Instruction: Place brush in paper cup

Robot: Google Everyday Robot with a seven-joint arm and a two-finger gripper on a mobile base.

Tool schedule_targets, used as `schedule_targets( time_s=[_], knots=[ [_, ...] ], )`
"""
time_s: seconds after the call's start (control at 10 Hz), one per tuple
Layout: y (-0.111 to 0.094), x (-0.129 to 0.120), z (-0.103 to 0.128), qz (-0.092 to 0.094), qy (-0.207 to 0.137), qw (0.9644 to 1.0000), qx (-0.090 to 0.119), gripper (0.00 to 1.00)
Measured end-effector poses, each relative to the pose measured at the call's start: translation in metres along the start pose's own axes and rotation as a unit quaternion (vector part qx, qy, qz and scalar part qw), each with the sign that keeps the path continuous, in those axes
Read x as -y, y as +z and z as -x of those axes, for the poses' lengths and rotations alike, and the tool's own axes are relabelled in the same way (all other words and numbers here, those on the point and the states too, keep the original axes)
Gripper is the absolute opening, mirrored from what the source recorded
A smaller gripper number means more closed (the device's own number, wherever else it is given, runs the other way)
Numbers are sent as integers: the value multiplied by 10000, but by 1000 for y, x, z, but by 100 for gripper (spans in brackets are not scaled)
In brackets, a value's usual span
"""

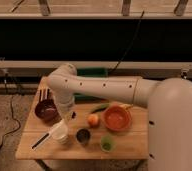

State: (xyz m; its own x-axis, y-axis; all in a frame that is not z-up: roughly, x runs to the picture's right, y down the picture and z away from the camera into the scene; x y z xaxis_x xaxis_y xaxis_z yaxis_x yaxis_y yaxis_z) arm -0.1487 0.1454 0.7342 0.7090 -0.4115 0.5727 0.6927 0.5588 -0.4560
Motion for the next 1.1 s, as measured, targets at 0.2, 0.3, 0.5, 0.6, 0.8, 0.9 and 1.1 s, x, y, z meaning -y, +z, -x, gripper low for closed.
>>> schedule_targets(
  time_s=[0.2, 0.3, 0.5, 0.6, 0.8, 0.9, 1.1],
  knots=[
    [4, -7, -10, 71, 75, 9999, -13, 36],
    [5, -13, -16, 120, 102, 9999, -1, 47],
    [4, -21, -20, 166, 125, 9998, 41, 68],
    [3, -21, -19, 162, 117, 9998, 64, 75],
    [4, -21, -17, 160, 114, 9997, 109, 80],
    [4, -21, -16, 159, 116, 9997, 128, 80],
    [3, -20, -15, 143, 114, 9997, 160, 80]
  ],
)
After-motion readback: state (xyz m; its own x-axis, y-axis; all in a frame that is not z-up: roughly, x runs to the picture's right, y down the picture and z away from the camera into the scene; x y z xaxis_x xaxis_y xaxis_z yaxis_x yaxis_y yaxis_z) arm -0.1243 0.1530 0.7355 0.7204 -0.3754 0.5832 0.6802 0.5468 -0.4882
